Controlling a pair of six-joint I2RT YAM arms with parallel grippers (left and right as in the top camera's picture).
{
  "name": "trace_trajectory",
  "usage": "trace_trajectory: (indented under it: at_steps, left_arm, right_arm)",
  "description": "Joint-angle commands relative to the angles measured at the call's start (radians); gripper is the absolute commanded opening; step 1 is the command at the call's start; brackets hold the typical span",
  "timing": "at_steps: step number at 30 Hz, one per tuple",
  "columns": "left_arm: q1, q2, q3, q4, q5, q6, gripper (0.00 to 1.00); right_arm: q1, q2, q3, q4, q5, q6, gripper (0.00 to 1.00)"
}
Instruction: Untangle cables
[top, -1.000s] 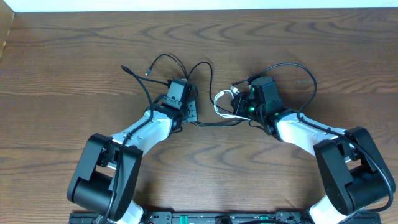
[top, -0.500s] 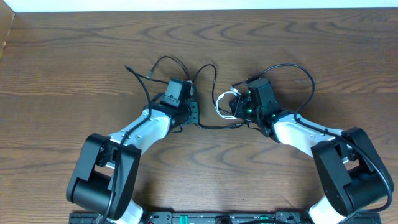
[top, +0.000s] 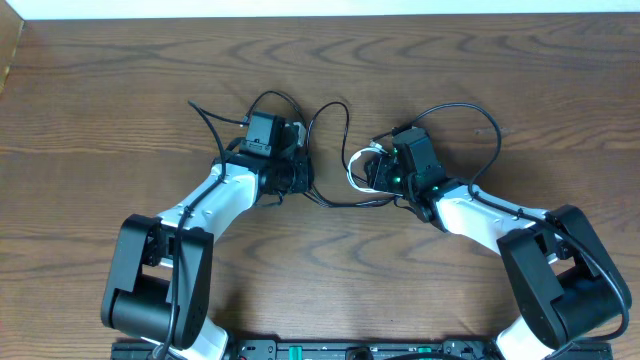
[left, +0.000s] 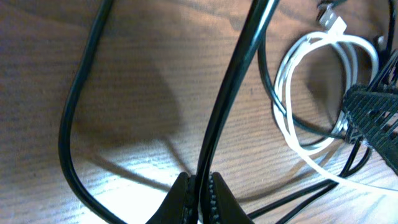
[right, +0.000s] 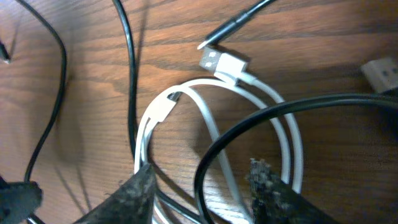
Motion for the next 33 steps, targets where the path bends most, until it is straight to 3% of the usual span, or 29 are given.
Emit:
trace_trajectory:
  at_steps: [1, 6, 12, 23, 27, 33]
  left_arm:
    - [0.005, -0.005, 0.010, -0.023, -0.041, 0.038, 0.07]
    - [0.005, -0.005, 0.010, -0.062, -0.142, 0.038, 0.08]
    - [0.004, -0.002, 0.010, -0.070, -0.160, 0.042, 0.08]
    - [0.004, -0.002, 0.010, -0.068, -0.160, 0.042, 0.07]
    - [0.004, -0.002, 0.010, -0.067, -0.160, 0.042, 0.08]
    - [0.004, -0.002, 0.010, -0.067, -0.160, 0.042, 0.08]
  right_arm:
    - [-0.001, 0.012, -0.004, 0.030, -0.127, -0.114, 0.54]
    - [-0.045, 0.005, -0.004, 0.088, -0.384, -0.251, 0.69]
    - [-0.182, -0.002, 0.005, 0.072, -0.705, -0.334, 0.70]
    - [-0.158, -0.002, 0.005, -0.153, -0.726, -0.439, 0.70]
    - [-0.127, -0.002, 0.005, -0.165, -0.748, -0.438, 0.63]
    - [-0.120, -0.002, 0.005, -0.228, -0.802, -0.479, 0.60]
